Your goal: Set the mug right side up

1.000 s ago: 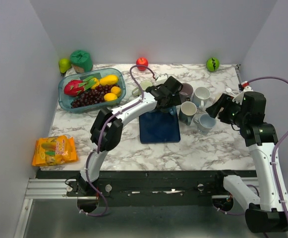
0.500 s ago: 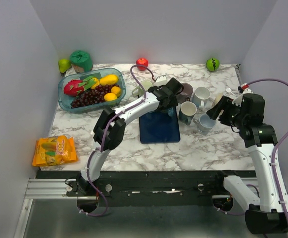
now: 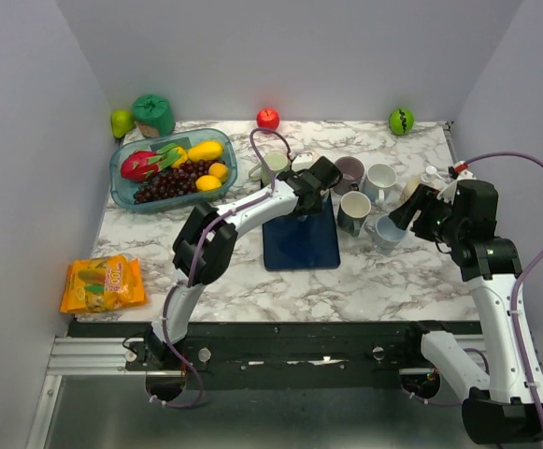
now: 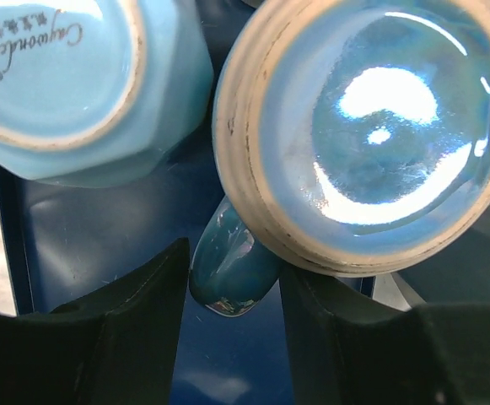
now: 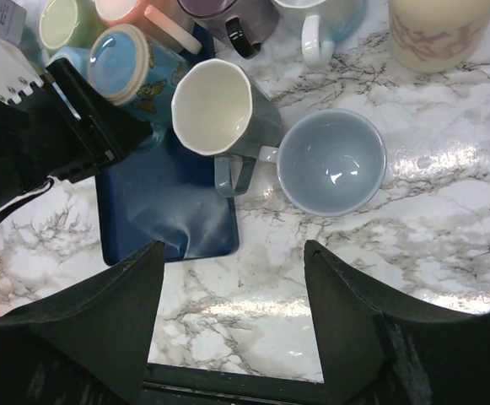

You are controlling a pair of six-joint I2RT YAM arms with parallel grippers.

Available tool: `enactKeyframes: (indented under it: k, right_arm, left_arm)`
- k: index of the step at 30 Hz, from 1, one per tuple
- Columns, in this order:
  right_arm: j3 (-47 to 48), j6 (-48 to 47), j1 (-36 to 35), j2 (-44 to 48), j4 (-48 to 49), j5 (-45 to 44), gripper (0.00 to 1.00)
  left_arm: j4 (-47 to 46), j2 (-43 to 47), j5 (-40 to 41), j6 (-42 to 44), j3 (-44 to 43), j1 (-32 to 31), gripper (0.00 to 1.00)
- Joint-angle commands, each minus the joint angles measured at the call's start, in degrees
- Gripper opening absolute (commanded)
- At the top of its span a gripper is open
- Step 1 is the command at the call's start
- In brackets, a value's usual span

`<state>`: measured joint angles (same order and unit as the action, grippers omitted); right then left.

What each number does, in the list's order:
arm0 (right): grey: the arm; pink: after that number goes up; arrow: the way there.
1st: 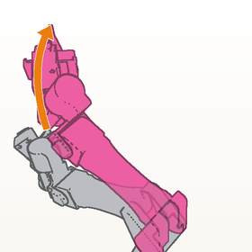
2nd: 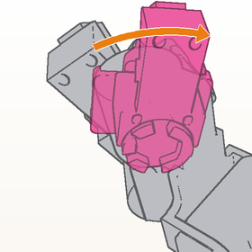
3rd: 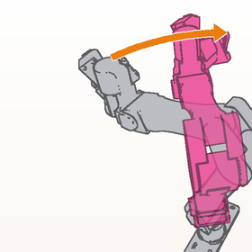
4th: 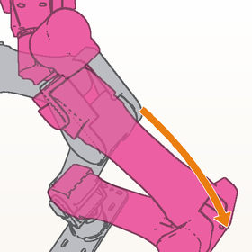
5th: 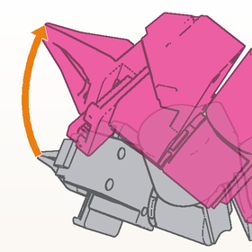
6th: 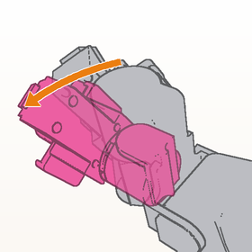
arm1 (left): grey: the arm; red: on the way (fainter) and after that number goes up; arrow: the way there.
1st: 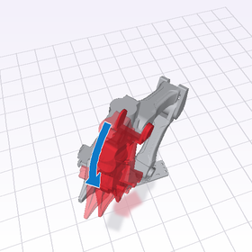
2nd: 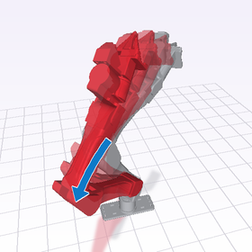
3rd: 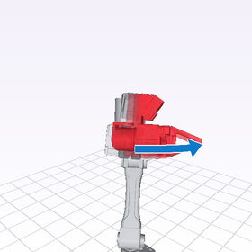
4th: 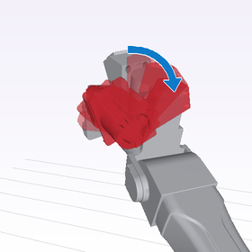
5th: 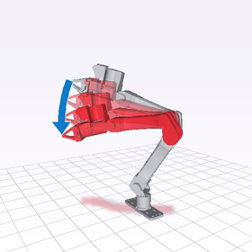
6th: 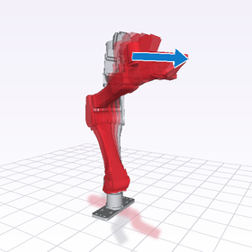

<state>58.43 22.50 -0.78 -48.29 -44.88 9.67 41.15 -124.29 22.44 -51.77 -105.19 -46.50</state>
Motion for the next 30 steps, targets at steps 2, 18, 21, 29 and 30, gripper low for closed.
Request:
enactKeyframes:
  k: [2,18,21,29,30]
  right_arm:
    - [-1.39,0.26,-0.37,1.45,-1.08,-1.41,0.74]
    - [-2.89,0.44,-0.28,3.73,-2.93,-2.03,0.73]
    - [-3.06,0.26,-0.37,4.08,-3.45,-2.03,0.73]
    - [-2.10,-0.09,-0.28,5.14,-4.86,-0.62,0.73]
    - [-2.01,-0.09,-0.37,5.14,-5.04,-0.36,0.73]
  left_arm:
    - [-3.44,0.89,-0.72,6.23,-2.04,0.01,0.54]
    - [-3.70,-2.18,-4.33,18.46,-3.62,0.01,0.27]
    - [-3.97,-2.53,-5.73,19.42,-3.62,0.01,0.12]
    - [-5.28,-0.87,-8.46,20.57,-1.87,-0.08,0.00]
    - [-5.55,-0.34,-9.16,20.65,-1.43,-0.08,0.00]
